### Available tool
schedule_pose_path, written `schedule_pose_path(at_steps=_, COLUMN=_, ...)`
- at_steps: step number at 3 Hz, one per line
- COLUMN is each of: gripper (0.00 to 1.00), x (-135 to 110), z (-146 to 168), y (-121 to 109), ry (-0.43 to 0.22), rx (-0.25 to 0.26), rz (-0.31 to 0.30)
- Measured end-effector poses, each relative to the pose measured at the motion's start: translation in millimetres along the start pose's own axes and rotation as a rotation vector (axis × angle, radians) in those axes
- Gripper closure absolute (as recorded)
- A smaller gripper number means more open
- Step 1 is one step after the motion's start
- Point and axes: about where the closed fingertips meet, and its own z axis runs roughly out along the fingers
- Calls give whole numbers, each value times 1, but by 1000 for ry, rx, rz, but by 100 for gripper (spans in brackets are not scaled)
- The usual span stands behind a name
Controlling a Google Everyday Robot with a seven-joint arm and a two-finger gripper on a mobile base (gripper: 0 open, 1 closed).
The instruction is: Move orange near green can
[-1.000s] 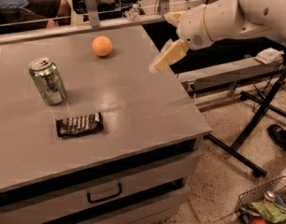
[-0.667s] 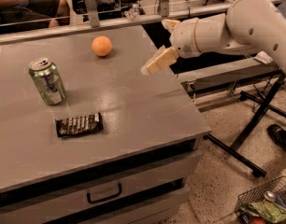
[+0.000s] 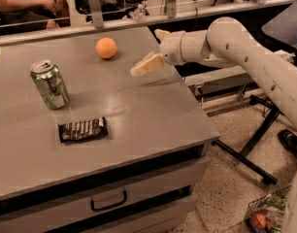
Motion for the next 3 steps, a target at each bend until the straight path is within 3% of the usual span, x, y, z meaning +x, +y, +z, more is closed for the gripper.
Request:
schedule_pose_path(at_steps=1, gripper=0, x=4, z=33, y=-11, ry=-2, rx=9, rz=51)
schedule_pose_path(at_steps=3, gripper=0, x=-12, z=87, y=-25, ry=-22, rx=-13, rz=77)
